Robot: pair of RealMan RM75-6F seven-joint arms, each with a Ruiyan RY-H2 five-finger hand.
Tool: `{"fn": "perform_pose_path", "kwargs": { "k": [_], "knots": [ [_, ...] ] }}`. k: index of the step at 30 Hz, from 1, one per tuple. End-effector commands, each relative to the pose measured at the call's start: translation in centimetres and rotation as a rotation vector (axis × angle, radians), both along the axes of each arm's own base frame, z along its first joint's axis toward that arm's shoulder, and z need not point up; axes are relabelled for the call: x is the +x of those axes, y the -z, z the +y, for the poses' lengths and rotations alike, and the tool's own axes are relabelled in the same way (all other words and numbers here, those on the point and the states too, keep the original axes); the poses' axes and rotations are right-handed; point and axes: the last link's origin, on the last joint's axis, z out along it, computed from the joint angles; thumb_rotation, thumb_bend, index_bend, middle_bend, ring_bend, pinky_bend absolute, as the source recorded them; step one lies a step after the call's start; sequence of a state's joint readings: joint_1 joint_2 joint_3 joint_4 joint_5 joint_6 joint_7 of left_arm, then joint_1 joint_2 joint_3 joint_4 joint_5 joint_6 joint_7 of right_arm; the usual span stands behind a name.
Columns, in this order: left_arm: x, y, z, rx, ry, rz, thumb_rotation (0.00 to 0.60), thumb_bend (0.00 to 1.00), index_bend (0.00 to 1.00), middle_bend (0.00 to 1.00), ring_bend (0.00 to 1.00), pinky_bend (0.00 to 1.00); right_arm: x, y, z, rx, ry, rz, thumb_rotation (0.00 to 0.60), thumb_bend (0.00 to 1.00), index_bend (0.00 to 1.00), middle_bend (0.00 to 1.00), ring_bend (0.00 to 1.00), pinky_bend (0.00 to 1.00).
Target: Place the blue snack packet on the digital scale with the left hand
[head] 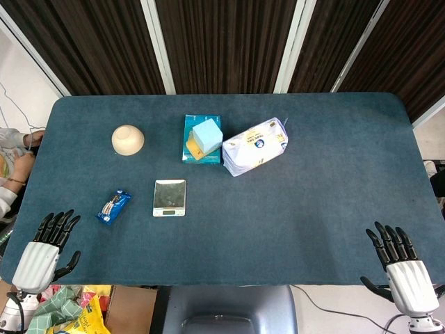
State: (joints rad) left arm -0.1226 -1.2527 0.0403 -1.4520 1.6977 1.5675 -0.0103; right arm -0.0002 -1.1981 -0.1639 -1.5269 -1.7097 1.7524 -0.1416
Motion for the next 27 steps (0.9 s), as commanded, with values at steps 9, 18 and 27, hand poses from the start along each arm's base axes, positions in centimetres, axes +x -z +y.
{"fn": "perform_pose_path", "kwargs": {
  "k": [9, 18, 27],
  "knots": [
    [1.6, 3.0, 0.6, -0.017, 0.078, -0.049, 0.600, 0.40, 0.00, 0.40, 0.50, 0.61, 0.4, 0.2, 0.0, 0.031, -0.019, -0.024, 0.593, 0.18, 0.00, 0.00, 0.00, 0.00],
    [6.4, 9.9, 4.5, -0.254, -0.026, -0.225, 0.600, 0.40, 0.12, 1.00, 1.00, 1.00, 0.4, 0.9, -0.3, 0.046, -0.012, -0.017, 0.590, 0.18, 0.00, 0.00, 0.00, 0.00],
    [9.4, 13.5, 9.0, -0.295, -0.136, -0.169, 0.600, 0.41, 0.16, 1.00, 1.00, 1.00, 0.1, 0.8, -0.6, 0.047, 0.020, -0.009, 0.583, 0.18, 0.00, 0.00, 0.00, 0.00]
  ]
}}
